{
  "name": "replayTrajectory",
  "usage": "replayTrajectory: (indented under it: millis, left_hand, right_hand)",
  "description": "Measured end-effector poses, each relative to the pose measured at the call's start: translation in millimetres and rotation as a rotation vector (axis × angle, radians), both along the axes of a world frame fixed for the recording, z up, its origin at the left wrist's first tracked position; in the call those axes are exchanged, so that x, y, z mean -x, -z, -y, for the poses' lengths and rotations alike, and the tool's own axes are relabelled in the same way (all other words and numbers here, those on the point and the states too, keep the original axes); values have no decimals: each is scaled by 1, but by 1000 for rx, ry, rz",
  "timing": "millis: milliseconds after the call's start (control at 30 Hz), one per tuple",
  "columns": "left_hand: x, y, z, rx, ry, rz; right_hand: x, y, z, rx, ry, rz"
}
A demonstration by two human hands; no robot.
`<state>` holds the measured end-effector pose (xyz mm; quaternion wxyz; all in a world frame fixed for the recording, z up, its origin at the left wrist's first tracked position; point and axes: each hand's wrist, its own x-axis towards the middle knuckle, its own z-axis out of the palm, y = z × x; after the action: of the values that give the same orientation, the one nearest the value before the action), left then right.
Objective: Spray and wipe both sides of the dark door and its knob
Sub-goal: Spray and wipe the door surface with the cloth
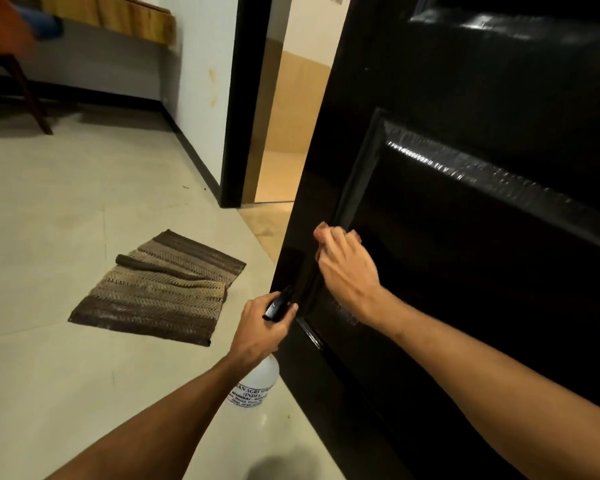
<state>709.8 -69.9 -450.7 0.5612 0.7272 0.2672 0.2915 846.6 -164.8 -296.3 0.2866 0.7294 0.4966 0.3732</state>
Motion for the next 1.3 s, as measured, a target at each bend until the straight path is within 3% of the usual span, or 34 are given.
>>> replayTrajectory:
  millis: [67,233,433,600,767,900,1100,1300]
  left_hand:
    - [-2,-15,8,9,23,29]
    - [2,-73,22,16,30,107]
    - [-6,-121,15,4,46,153]
    - [-13,-155,16,-15,66,212]
    - [-20,-194,7,-27,73,248]
    - [-22,-212,14,-69,86,271]
    - [-25,-233,18,-94,96,290]
    - [-20,-250,23,-149,78,312]
  right_hand:
    - [-2,-26,3,-58,-36,15]
    - [11,-46,13,29,5,-83]
    - [-3,-156,4,-260,-81,65]
    - [9,-127,4,-75,-43,-59]
    - [-1,-212,7,-345,-113,-43]
    - [5,-190,11,-162,-109,-38]
    - [7,-207,21,-270,-72,-62]
    - [23,-205,84,-350,-46,-137]
